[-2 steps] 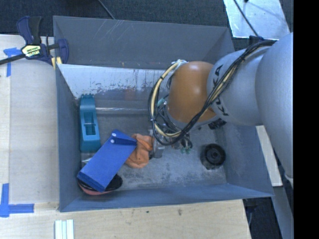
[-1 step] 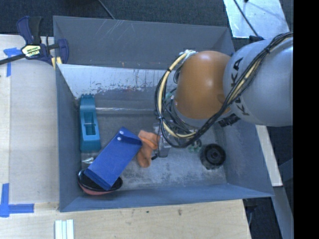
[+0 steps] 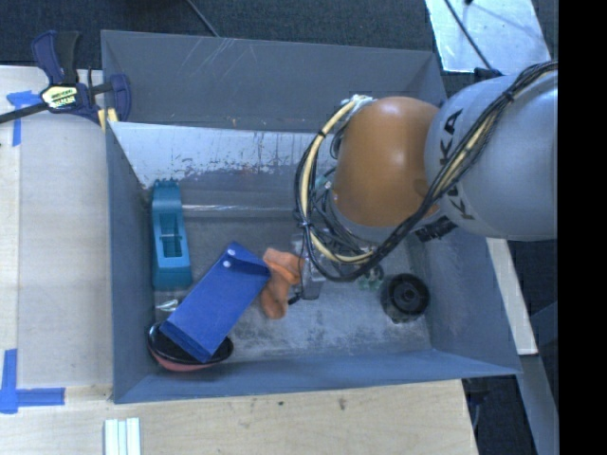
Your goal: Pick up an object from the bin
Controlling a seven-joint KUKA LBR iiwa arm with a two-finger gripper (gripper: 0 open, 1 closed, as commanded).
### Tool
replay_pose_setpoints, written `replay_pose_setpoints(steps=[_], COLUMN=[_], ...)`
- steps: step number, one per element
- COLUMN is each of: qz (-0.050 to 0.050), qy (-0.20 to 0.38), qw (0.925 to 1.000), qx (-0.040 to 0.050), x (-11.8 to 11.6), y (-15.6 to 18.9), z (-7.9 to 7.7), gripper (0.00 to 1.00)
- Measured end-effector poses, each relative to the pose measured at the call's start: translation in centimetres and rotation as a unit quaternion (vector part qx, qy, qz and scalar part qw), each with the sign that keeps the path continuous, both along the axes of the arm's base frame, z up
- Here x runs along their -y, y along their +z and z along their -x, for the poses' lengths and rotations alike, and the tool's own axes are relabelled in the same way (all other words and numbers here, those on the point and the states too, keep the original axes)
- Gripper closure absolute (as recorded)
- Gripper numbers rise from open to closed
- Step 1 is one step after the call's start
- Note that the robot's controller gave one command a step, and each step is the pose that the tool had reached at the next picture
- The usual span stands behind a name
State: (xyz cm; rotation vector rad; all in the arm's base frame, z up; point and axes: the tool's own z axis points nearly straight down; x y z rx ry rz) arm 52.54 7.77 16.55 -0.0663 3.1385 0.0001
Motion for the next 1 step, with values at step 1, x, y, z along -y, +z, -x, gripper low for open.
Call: replay_pose_setpoints(steps=[1], qz=[0.0], qy=[0.005], qw=[1.0], qx=[0.0005], x=[2.29], y=[10.38], z=[-4.74], gripper=[1.0])
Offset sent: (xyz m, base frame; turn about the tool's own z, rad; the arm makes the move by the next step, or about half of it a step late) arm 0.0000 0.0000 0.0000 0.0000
